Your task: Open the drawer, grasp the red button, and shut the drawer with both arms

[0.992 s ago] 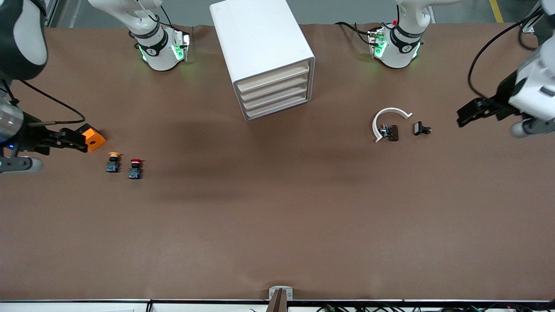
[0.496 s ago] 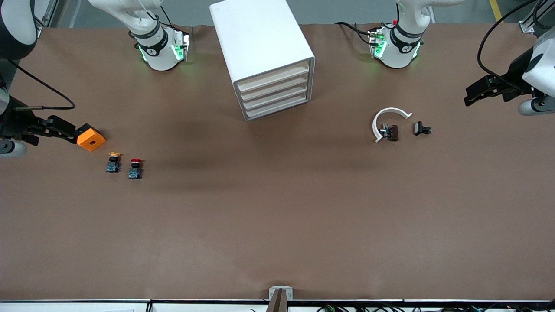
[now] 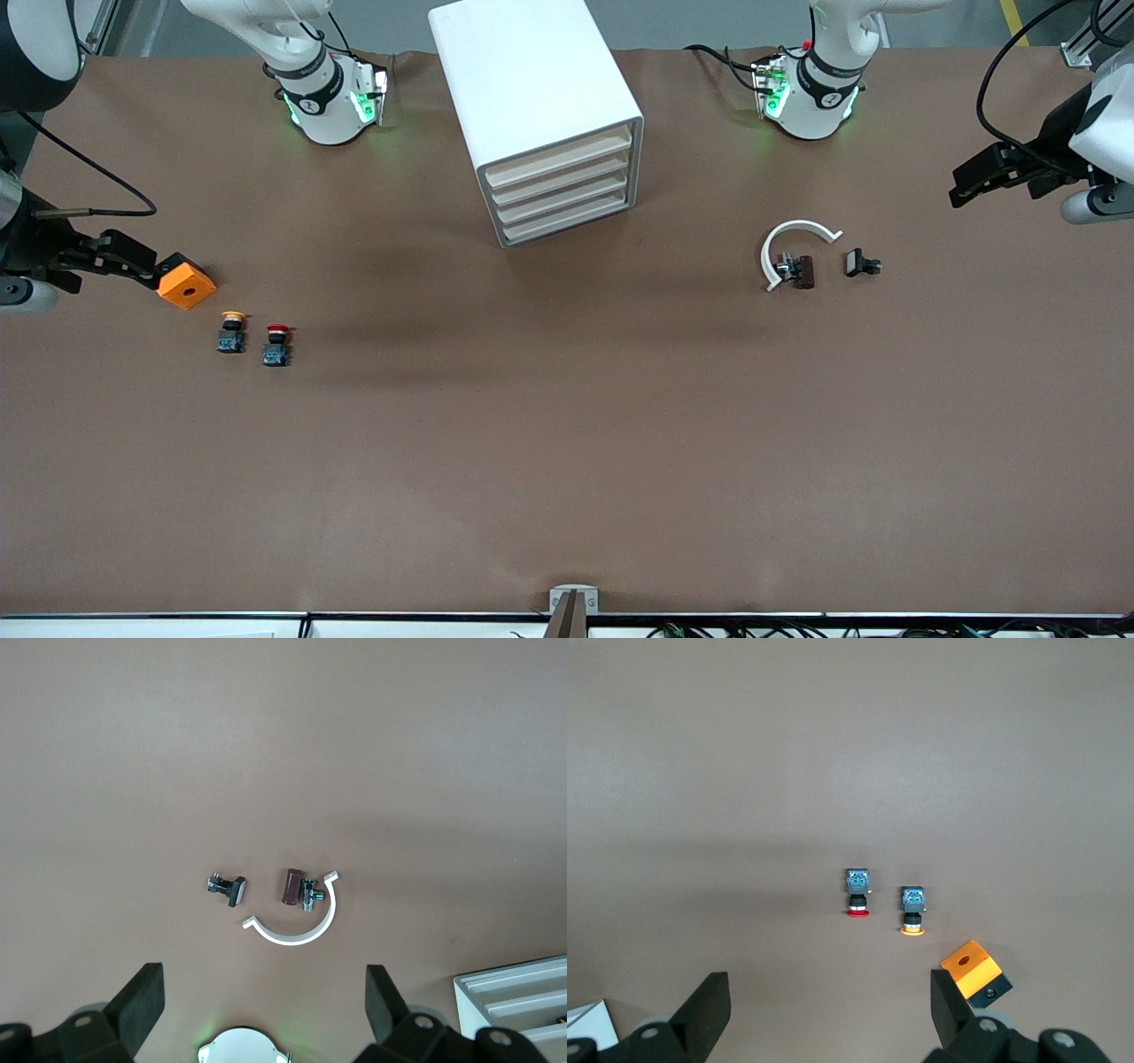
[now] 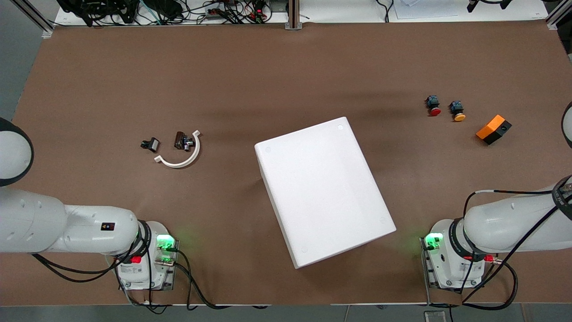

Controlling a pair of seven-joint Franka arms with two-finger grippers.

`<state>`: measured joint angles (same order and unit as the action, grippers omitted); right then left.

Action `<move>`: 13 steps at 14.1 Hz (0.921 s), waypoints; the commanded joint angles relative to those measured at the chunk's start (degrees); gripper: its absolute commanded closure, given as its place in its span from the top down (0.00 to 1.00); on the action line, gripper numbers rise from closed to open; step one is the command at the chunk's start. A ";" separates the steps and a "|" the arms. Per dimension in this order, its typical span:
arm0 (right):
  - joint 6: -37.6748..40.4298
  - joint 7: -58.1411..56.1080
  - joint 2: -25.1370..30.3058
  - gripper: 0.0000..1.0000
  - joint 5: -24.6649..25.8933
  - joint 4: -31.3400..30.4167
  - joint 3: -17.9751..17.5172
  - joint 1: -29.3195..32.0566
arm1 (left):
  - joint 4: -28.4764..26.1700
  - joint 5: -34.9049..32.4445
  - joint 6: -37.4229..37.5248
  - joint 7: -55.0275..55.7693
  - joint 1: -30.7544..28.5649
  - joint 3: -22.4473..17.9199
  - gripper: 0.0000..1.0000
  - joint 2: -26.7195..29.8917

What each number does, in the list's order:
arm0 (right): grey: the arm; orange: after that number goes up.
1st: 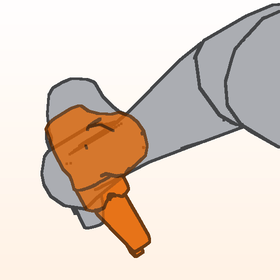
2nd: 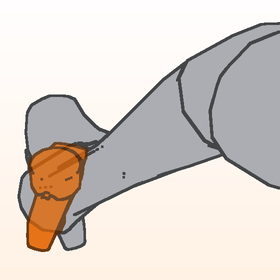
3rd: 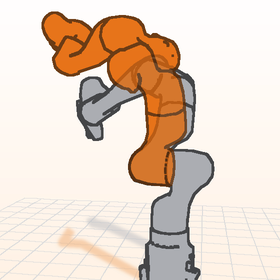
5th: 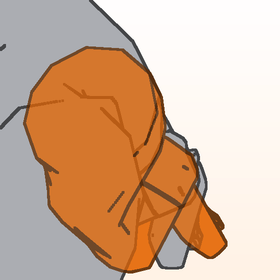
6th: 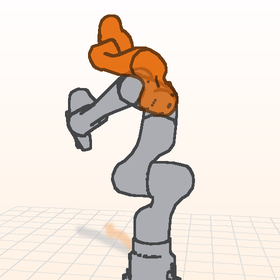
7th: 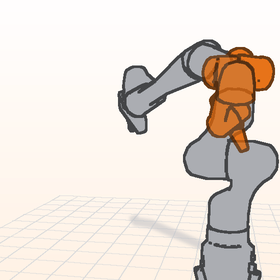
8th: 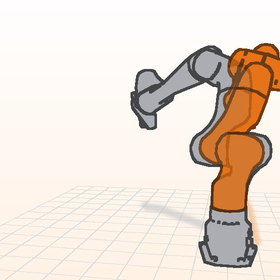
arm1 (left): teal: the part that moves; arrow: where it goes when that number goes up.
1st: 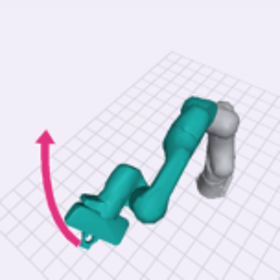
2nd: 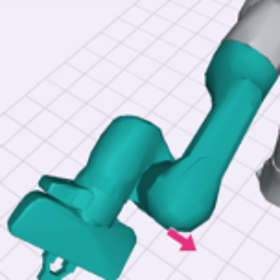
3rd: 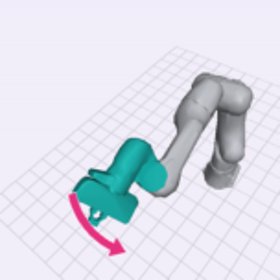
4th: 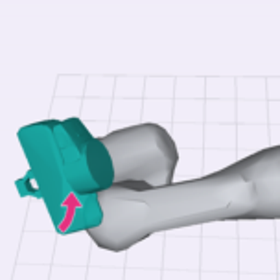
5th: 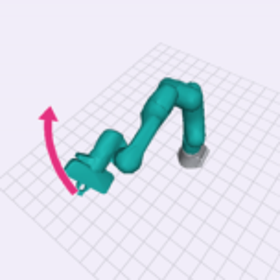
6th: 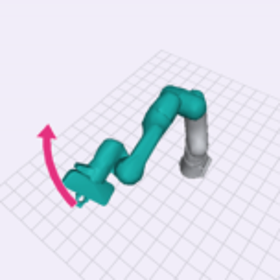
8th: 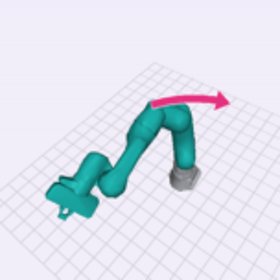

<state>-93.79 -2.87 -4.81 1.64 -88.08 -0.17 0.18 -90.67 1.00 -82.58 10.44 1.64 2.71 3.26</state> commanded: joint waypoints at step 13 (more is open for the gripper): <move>0.63 0.41 0.86 1.00 -0.06 0.19 -0.36 -0.62 | -2.76 -1.35 -1.53 -3.31 -0.94 2.48 1.00 2.72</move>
<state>-93.64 -2.84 -4.72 1.64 -87.94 -0.46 -0.26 -91.76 0.68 -82.92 9.53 1.30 4.89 4.27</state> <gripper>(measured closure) 0.000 0.000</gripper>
